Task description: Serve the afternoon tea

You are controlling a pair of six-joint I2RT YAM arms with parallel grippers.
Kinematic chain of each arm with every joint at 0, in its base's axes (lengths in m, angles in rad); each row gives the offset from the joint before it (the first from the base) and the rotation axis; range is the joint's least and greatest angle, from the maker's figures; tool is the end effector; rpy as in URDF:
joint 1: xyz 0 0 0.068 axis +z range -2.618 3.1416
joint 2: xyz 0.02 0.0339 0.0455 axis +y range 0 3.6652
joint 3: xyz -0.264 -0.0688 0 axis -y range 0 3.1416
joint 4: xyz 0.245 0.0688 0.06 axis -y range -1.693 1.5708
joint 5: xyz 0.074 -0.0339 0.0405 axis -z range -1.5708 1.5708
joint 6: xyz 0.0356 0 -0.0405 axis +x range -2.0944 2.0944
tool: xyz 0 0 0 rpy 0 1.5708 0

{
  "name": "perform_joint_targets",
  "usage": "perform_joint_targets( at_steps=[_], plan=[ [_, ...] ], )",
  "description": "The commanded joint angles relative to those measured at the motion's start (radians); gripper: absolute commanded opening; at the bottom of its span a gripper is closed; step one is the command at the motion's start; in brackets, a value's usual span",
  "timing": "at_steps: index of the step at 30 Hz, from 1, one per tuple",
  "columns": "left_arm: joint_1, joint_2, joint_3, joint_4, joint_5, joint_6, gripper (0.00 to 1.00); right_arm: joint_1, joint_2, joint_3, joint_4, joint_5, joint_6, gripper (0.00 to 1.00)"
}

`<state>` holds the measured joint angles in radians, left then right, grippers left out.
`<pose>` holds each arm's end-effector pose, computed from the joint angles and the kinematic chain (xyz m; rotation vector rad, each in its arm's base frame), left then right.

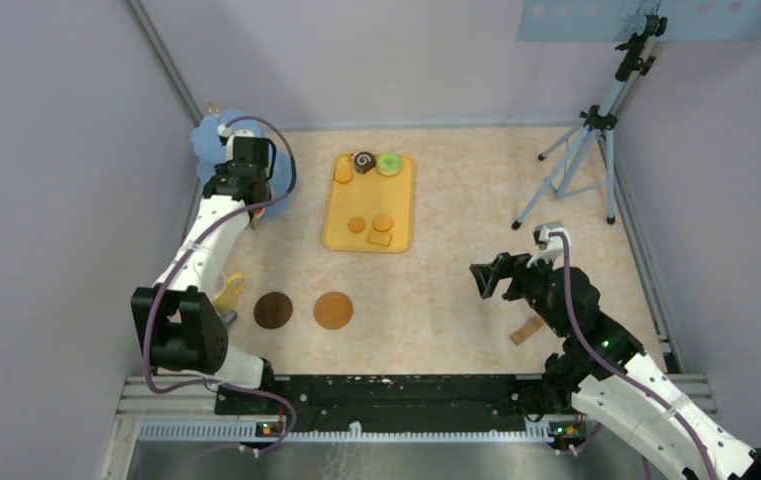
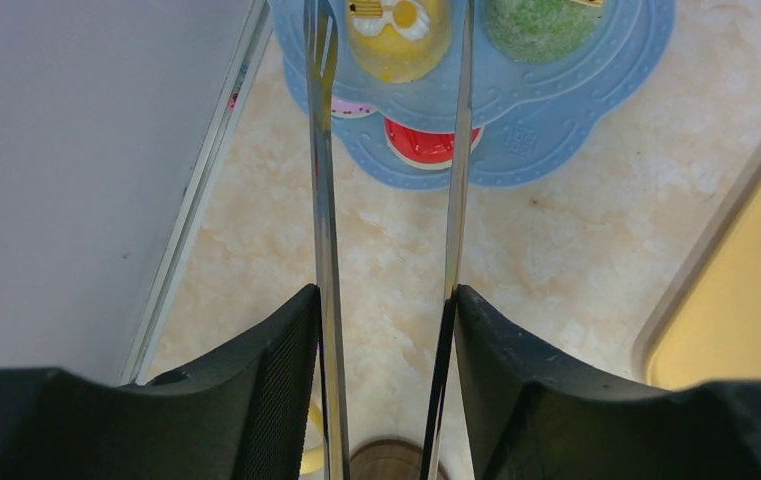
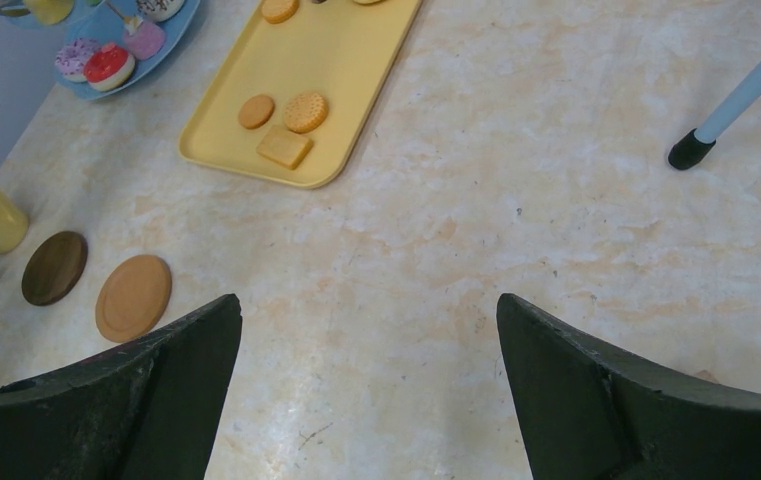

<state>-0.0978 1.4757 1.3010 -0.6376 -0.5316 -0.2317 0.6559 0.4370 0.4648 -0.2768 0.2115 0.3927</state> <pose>0.3189 -0.0132 0.3168 -0.3986 2.2539 0.4624 0.1072 0.0731 0.2652 -0.0910 1.8466 0.5479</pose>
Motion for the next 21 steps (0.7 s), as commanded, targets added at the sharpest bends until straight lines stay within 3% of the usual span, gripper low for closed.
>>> perform_joint_targets(
  at_steps=[1, 15, 18, 21],
  plan=[
    [0.004, -0.037, 0.010, 0.050, 0.022, 0.005, 0.58, -0.006, 0.002, 0.011, 0.027, 0.004, -0.010, 0.96],
    [0.003, -0.249, -0.054, -0.083, 0.075, 0.002, 0.58, -0.006, 0.024, 0.018, 0.028, -0.014, -0.012, 0.96],
    [0.003, -0.285, -0.069, -0.114, 0.137, -0.007, 0.59, -0.006, 0.024, 0.021, 0.024, -0.017, -0.011, 0.96],
    [0.003, -0.325, -0.087, -0.121, 0.286, -0.005, 0.59, -0.006, 0.024, 0.025, 0.021, -0.017, -0.011, 0.96]
  ],
)
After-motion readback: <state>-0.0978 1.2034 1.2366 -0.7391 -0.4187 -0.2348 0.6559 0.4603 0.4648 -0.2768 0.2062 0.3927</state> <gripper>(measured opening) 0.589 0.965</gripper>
